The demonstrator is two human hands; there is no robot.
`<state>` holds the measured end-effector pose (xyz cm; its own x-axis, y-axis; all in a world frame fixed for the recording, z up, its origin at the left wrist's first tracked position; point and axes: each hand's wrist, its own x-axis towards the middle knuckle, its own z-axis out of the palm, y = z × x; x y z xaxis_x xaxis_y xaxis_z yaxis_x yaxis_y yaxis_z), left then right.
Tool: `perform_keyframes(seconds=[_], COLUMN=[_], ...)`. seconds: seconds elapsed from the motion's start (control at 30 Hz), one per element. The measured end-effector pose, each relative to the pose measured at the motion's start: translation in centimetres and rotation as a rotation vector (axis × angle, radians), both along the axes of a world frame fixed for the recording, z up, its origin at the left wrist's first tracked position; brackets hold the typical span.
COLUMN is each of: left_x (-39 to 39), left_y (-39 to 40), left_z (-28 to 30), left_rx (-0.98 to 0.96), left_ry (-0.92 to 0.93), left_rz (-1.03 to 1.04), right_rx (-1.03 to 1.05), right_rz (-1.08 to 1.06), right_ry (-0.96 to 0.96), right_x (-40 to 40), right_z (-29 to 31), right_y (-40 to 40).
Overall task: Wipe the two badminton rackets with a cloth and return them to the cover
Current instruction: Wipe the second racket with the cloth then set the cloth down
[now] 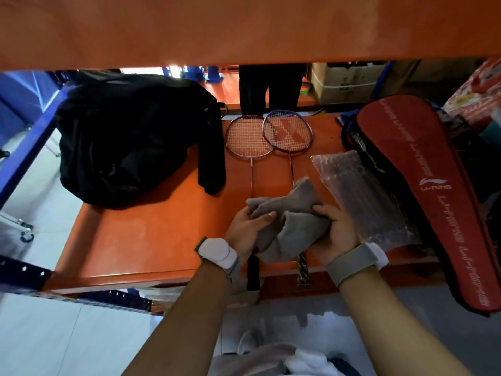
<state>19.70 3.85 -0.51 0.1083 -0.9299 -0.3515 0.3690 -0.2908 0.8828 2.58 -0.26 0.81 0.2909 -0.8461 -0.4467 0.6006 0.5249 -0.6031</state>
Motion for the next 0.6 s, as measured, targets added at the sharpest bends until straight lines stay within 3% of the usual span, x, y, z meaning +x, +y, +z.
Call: perform_keyframes(seconds=[0.13, 0.33, 0.5, 0.6], left_x=[3.0, 5.5, 7.2, 7.9], left_y=[-0.4, 0.0, 0.9, 2.1], left_z=[1.0, 1.6, 1.4, 0.9], left_rx=[-0.057, -0.104, -0.037, 0.083], left_ry=[-0.201, -0.332, -0.157, 0.125], left_rz=[0.074, 0.056, 0.092, 0.126], right_rx=[-0.007, -0.02, -0.094, -0.122], right_rz=[0.061, 0.233, 0.279, 0.21], right_ry=[0.098, 0.317, 0.535, 0.54], right_x=[1.1, 2.7, 4.1, 5.0], right_z=[-1.0, -2.1, -2.0, -1.6], right_y=[0.1, 1.1, 1.8, 1.6])
